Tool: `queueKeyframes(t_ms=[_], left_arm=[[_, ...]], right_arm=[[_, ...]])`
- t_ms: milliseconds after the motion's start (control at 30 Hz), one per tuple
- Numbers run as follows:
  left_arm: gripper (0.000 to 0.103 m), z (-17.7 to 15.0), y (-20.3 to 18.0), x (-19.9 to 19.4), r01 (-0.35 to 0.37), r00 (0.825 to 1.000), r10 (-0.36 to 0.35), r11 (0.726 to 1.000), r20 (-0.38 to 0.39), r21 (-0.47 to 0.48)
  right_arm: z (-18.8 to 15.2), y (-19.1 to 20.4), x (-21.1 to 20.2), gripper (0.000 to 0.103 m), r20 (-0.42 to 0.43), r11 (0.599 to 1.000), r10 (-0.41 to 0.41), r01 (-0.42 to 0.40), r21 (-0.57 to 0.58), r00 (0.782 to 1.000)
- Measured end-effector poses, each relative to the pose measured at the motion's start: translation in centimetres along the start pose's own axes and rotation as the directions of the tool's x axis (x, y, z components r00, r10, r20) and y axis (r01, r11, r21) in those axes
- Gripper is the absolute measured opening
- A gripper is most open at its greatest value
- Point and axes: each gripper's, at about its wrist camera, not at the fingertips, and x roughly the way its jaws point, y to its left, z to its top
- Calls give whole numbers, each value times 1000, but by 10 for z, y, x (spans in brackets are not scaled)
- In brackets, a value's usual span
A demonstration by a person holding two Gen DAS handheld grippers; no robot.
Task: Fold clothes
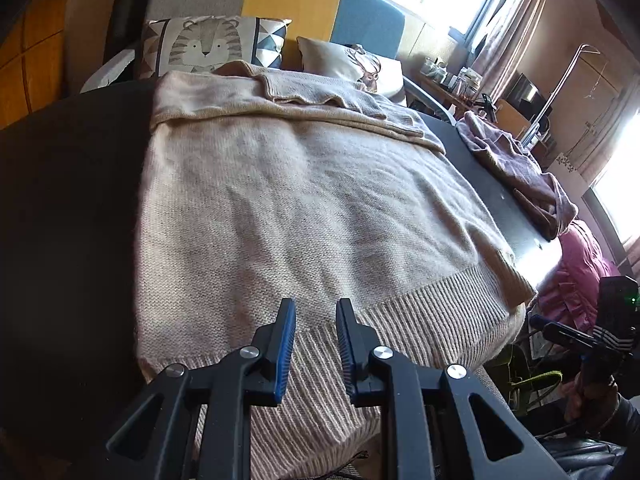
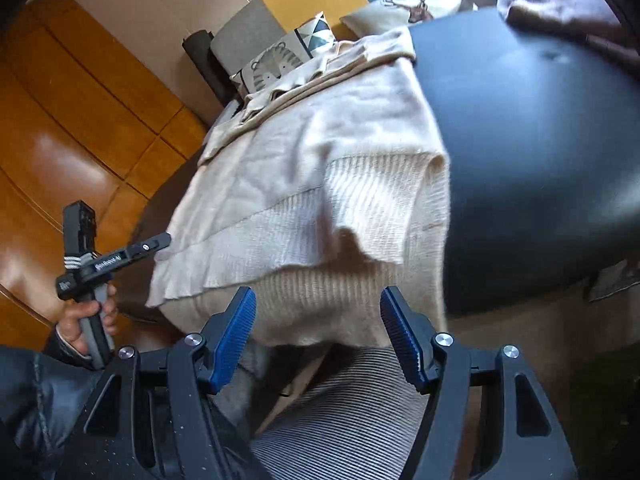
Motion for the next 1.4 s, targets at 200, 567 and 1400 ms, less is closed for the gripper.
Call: queueKeyframes(t_ms=[200, 567, 1400], left_arm=[[20, -8, -14, 1, 48, 999, -47, 998, -26, 44], [20, 1, -95, 22, 188, 980, -163, 944, -115, 269], [20, 33, -168, 44, 273, 962, -237, 874, -138, 403]], right_arm=[[14, -22, 7, 68, 40, 981, 69, -75, 179, 997], [25, -40, 11, 16, 56, 962, 43, -57, 269, 997], [20, -72, -6, 32, 107, 910, 119, -152, 385, 987]])
